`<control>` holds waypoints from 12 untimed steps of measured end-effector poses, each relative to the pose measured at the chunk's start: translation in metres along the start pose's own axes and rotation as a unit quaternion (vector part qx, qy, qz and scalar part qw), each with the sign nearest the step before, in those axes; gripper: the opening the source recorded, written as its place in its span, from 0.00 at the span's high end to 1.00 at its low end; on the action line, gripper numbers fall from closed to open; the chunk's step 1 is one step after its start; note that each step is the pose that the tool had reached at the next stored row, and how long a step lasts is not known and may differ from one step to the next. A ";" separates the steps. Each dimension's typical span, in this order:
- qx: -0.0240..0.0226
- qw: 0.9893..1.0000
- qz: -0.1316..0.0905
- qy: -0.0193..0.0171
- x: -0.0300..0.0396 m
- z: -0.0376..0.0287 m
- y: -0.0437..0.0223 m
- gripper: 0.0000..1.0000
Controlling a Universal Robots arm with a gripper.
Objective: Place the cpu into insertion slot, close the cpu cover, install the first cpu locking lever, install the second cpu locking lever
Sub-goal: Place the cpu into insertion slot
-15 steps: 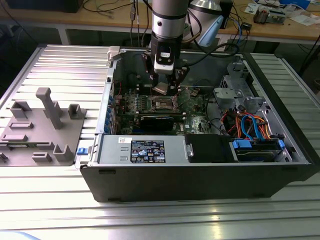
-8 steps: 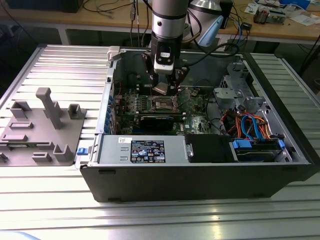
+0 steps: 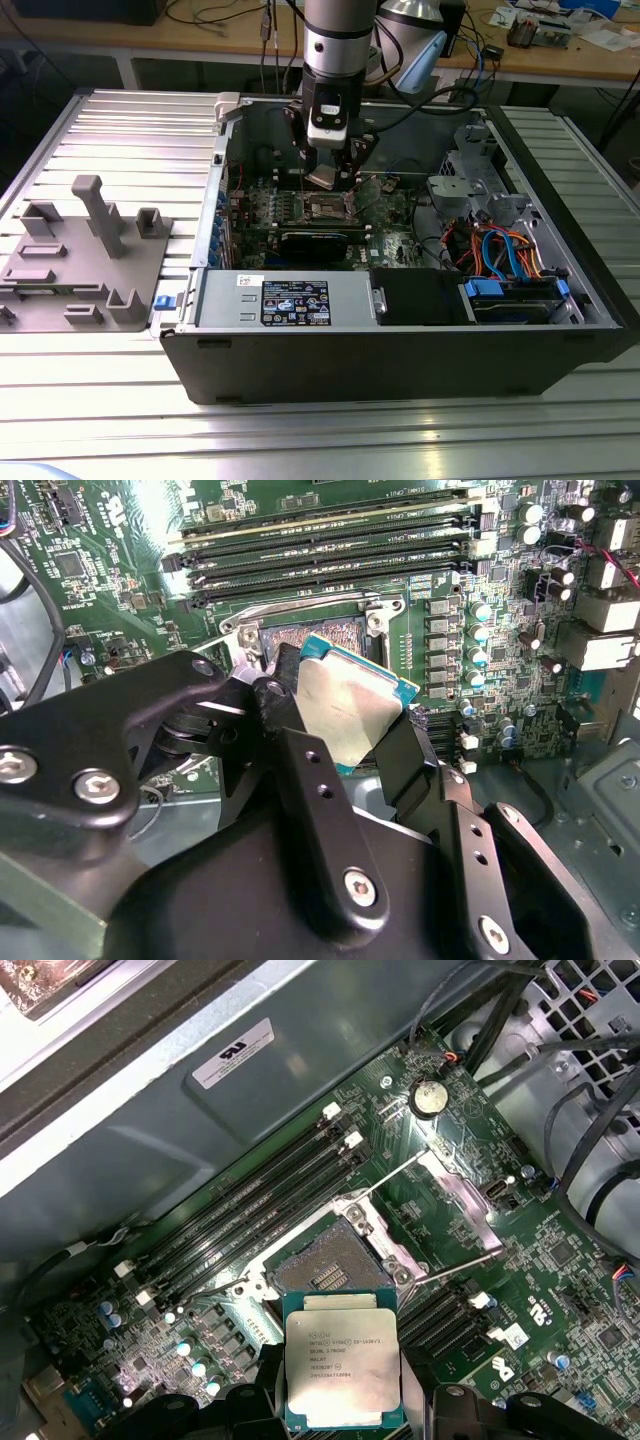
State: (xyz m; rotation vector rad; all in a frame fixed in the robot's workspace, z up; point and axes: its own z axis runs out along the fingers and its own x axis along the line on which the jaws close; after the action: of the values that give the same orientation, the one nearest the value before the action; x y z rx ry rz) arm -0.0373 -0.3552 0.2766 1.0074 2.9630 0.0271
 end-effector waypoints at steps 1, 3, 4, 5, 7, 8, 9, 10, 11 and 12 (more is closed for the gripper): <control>0.000 1.000 0.000 0.000 0.0000 0.0000 0.0000 0.45; 0.000 1.000 0.001 0.000 0.0000 0.0000 0.0000 0.45; 0.000 1.000 0.001 0.000 0.0000 0.0000 0.0000 0.45; 0.000 1.000 0.001 0.000 0.0000 0.0000 0.0000 0.45; 0.000 1.000 0.005 0.000 0.0000 0.0004 0.0000 0.45; 0.003 1.000 0.005 -0.002 0.0000 0.0005 0.0000 0.45; 0.003 1.000 0.005 -0.002 0.0000 0.0005 0.0000 0.45; 0.003 1.000 0.005 -0.002 0.0000 0.0005 0.0000 0.45; 0.003 1.000 0.006 -0.002 0.0000 0.0005 0.0000 0.45; 0.003 1.000 0.006 -0.002 0.0000 0.0005 0.0000 0.45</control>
State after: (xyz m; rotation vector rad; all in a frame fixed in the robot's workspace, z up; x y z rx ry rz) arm -0.0373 -0.3552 0.2761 1.0252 2.9546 0.0169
